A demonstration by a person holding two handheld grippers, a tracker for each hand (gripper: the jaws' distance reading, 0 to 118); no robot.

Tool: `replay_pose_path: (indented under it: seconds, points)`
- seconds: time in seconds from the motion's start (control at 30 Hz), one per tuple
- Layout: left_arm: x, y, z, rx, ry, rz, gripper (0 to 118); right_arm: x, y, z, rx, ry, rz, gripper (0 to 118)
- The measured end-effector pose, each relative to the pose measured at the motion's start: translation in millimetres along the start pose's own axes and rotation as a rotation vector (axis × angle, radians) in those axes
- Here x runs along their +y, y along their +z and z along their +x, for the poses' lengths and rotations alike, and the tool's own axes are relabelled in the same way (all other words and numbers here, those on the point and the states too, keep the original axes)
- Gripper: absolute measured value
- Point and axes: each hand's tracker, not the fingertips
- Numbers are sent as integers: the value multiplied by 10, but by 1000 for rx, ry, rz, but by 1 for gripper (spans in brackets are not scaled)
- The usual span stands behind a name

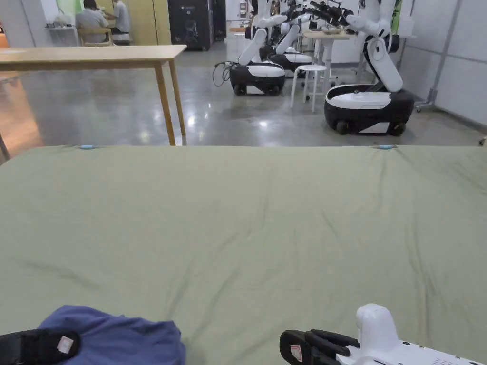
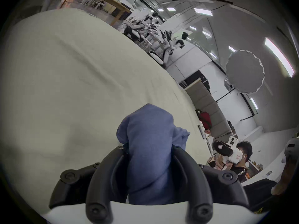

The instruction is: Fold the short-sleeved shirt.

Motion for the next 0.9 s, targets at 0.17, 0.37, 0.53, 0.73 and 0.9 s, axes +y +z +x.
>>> replay_pose_path:
  seconds: [0.17,0.37,0.53,0.73,0.9]
  points:
    - [235,574,-595,140,-20,51,36,23,-84,-114,-34,15,-31,1]
    - [276,767,-1006,198,57,73,36,23,-115,-111,-57,7,-35,1]
    - [328,697,-1091,187,2,104,118,27,-145,-143,-73,11,-39,1]
    - [299,1030,-745,176,25,250,118,20,-52,-137,-78,18,-42,1]
    - [206,1080,154,96,-105,386,118,94,101,-119,-81,25,-18,1]
